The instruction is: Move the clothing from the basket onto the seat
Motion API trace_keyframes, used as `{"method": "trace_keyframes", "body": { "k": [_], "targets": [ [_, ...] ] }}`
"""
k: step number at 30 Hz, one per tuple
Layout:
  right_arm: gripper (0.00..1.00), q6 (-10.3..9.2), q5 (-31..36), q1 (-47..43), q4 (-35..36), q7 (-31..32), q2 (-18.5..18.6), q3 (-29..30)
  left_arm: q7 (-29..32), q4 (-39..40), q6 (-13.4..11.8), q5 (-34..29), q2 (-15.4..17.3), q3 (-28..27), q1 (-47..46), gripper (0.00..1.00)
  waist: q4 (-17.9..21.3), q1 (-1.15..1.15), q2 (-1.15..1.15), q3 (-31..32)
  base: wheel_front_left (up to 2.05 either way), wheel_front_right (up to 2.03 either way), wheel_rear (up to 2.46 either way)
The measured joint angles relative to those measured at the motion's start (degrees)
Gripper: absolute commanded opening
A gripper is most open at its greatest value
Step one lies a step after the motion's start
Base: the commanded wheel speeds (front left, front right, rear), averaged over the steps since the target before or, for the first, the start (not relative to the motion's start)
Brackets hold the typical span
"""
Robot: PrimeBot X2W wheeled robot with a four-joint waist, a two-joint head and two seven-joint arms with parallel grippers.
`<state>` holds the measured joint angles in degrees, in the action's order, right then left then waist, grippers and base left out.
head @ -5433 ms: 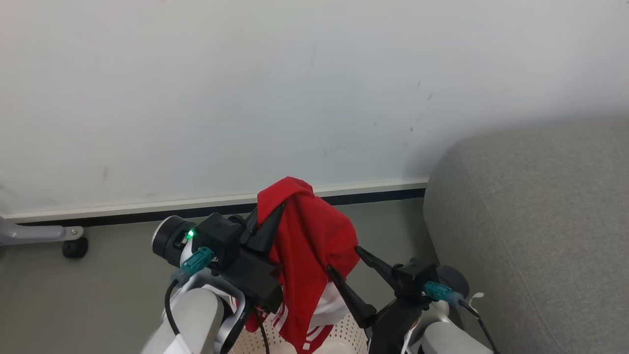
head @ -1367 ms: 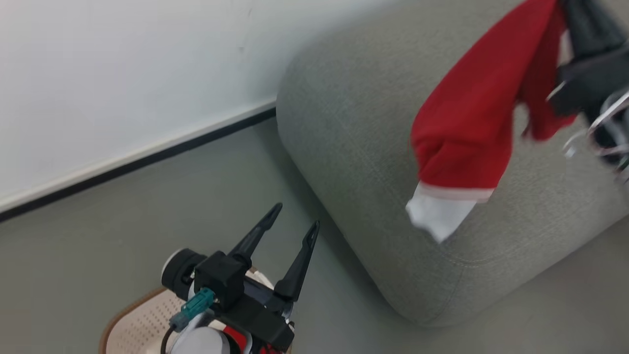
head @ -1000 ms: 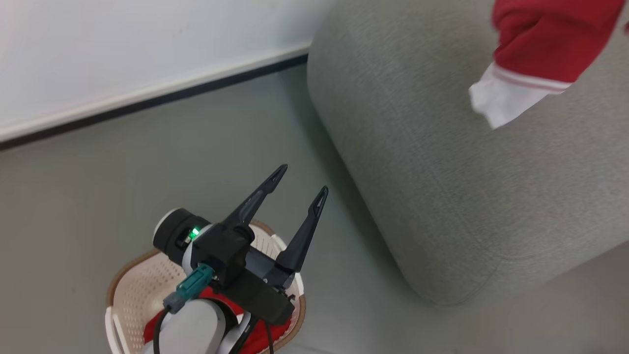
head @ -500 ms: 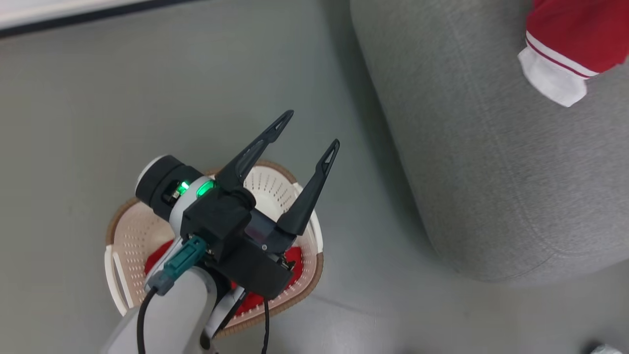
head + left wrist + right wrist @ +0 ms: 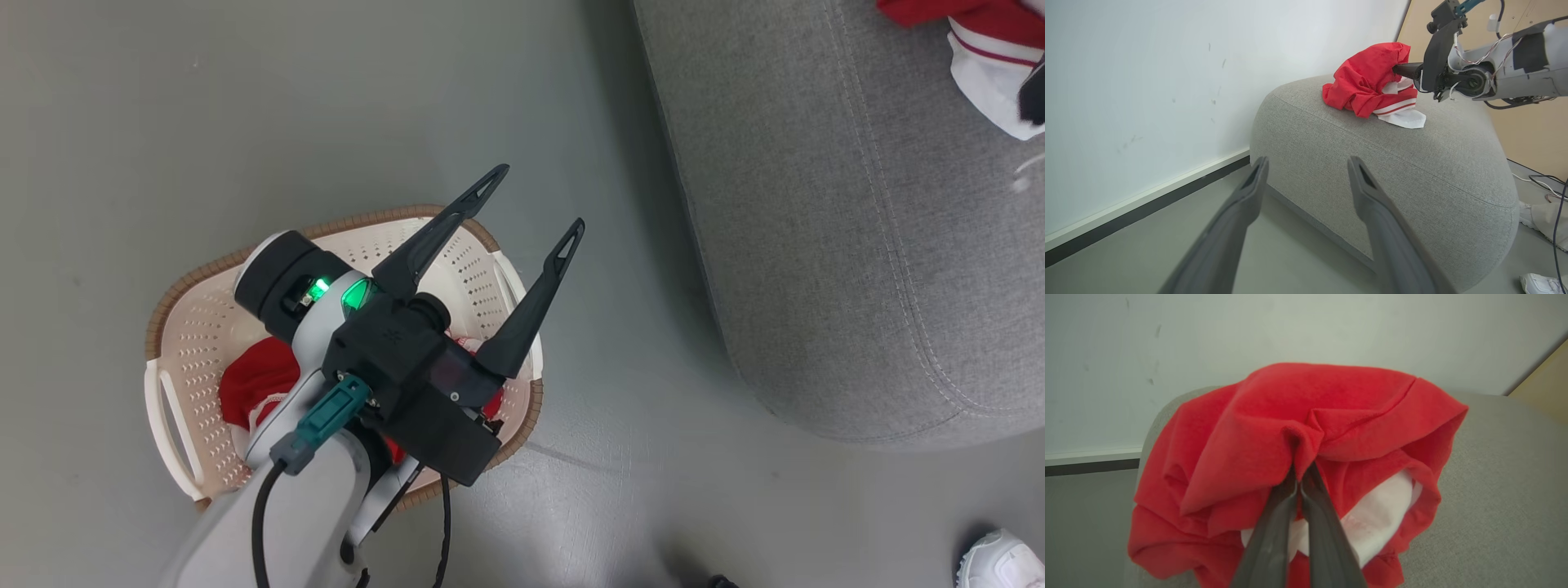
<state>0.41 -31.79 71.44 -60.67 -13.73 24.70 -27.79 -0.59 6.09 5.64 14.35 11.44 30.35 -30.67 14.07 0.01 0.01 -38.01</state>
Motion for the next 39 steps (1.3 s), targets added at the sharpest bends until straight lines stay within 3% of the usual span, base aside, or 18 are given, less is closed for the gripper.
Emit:
{"method": "trace_keyframes", "body": {
  "k": [8,9,10,11,12,23,39],
  "targets": [
    [0.0,0.92,-0.03,-1.8,-3.46,-0.16,-1.76,-0.26,-0.33,-1.53,0.41,0.01,0.37,-0.03,-0.11,1.0,0.68,-0.01,0.0,0.62,0.0,0.0,0.0],
    [0.05,1.14,-0.03,-1.8,-3.65,-0.38,-1.79,-0.26,-0.45,-1.76,0.41,0.03,0.41,-0.07,-0.1,1.0,0.79,-0.01,0.0,0.82,0.0,0.0,0.0],
    [0.43,1.19,-0.03,-1.79,-3.81,-0.48,-1.89,-0.26,-0.6,-1.91,0.41,0.04,0.53,-0.1,-0.1,1.0,0.9,-0.01,0.0,1.04,0.0,0.0,0.0],
    [0.64,1.29,-0.02,-1.75,-3.97,-0.48,-2.03,-0.31,-0.63,-2.1,0.41,0.09,0.68,-0.14,-0.08,1.0,1.02,-0.01,0.0,1.27,0.0,0.0,0.0],
    [1.0,1.66,0.0,-1.74,-4.13,-0.49,-2.15,-0.44,-0.88,-2.27,0.41,0.11,0.82,-0.23,-0.02,1.0,1.16,-0.01,0.0,1.54,0.0,0.0,0.0],
    [1.0,3.67,1.43,-5.15,-4.7,-0.57,-2.99,-2.13,-4.68,-6.79,0.36,3.0,1.13,-2.2,3.42,1.0,2.42,-0.01,-0.01,6.43,0.0,0.0,0.0],
    [1.0,5.43,3.2,-12.45,0.05,-0.67,-5.48,-4.0,-10.87,-11.62,-2.22,7.45,1.31,-8.09,12.25,1.0,2.0,-0.02,-0.02,17.97,0.0,0.0,0.0]
  ]
}}
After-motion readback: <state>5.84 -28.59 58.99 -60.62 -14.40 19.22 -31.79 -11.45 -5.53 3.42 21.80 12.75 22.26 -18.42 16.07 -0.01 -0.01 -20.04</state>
